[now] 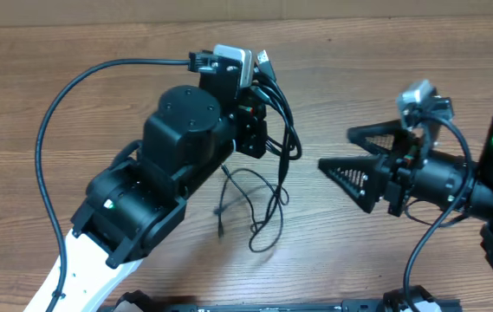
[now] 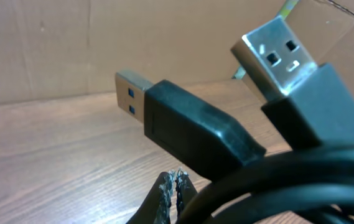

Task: Untangle cables
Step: 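Bring the open right gripper to the cables held by the left gripper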

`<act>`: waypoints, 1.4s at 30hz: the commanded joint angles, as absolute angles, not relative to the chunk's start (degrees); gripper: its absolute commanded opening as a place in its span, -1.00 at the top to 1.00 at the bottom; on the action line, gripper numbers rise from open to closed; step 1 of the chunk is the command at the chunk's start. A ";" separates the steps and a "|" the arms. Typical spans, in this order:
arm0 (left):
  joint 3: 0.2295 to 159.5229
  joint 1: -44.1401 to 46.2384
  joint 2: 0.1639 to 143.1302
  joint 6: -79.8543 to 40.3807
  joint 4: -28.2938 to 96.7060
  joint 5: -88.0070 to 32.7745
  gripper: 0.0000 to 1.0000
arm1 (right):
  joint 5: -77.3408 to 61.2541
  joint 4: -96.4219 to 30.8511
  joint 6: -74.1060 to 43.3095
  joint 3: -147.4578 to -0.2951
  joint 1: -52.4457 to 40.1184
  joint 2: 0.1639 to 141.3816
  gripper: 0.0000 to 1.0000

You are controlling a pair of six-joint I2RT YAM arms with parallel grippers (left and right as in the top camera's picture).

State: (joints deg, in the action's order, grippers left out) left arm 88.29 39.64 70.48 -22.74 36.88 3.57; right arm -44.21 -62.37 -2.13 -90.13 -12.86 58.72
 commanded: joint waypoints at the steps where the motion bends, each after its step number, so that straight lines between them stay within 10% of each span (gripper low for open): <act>1: 89.21 41.58 71.16 -26.04 37.08 8.08 0.92 | -43.13 -60.90 -1.58 -91.20 -17.47 60.45 -0.52; 18: 89.21 42.46 72.84 -29.93 42.87 16.19 0.92 | -32.73 -54.15 -3.20 -91.20 -23.57 66.67 0.03; 29: 89.21 42.39 73.60 -31.55 42.63 15.68 0.92 | -31.73 -54.30 -3.18 -91.20 -23.57 67.05 0.84; 42: 89.21 42.35 69.93 -41.08 42.61 21.65 0.92 | -28.23 -58.52 -3.20 -91.20 -23.55 67.05 0.92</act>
State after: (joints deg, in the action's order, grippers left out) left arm 88.29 42.04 73.25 -35.59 42.96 18.26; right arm -30.74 -57.23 -3.03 -90.13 -23.35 67.02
